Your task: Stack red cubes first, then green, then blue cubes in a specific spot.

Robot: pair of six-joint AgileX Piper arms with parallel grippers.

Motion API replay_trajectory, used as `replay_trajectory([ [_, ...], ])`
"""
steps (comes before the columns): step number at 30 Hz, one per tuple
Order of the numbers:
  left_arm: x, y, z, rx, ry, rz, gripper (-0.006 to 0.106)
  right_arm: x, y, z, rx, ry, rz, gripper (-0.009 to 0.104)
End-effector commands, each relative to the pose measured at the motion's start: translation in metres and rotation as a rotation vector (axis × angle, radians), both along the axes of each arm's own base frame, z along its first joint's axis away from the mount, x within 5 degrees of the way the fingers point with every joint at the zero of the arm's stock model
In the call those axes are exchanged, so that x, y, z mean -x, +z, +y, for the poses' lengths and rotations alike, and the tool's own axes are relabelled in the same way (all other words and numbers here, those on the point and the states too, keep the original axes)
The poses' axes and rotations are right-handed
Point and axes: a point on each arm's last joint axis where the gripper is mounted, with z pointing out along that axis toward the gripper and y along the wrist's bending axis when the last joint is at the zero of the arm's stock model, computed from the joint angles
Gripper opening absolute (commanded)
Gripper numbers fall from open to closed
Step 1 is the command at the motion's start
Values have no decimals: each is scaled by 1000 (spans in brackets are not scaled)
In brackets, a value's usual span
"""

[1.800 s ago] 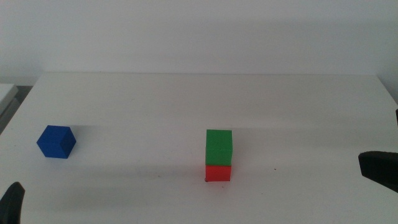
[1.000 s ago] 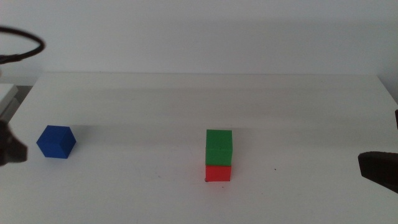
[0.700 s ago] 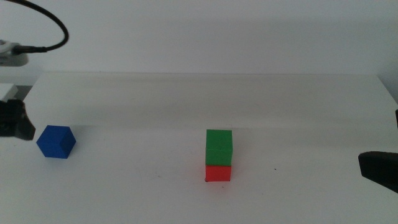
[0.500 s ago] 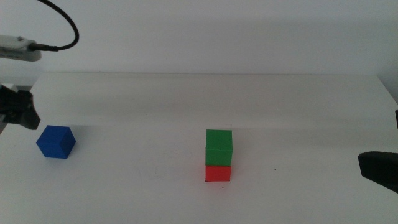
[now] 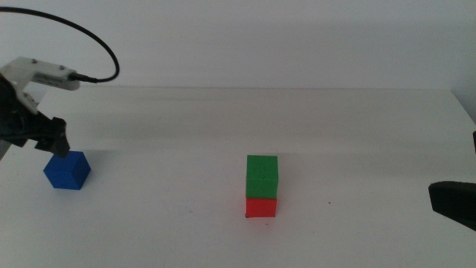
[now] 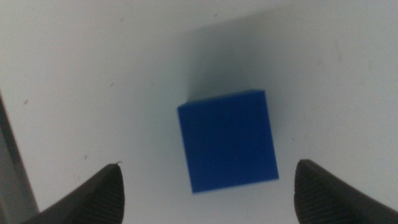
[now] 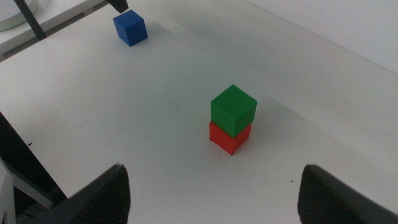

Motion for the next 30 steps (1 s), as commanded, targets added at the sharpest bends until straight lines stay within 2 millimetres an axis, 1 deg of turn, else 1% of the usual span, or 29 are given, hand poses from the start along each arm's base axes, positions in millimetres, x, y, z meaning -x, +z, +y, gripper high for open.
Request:
replay_trajectory([
  [1, -6, -1, -7, -3, -35, -23, 94, 0, 1, -1, -6, -6, -18, 92],
  [11, -18, -24, -10, 26, 3, -6, 94, 0, 1, -1, -6, -6, -18, 92],
  [21, -26, -58, -10, 53, 20, 64, 93, 0, 1, -1, -6, -6, -18, 92],
  [25, -27, -69, -9, 57, 20, 94, 86, 0, 1, -1, -6, -6, -18, 92],
  [30, -27, -73, -9, 53, 16, 101, 70, 0, 1, -1, -6, -6, -18, 92],
])
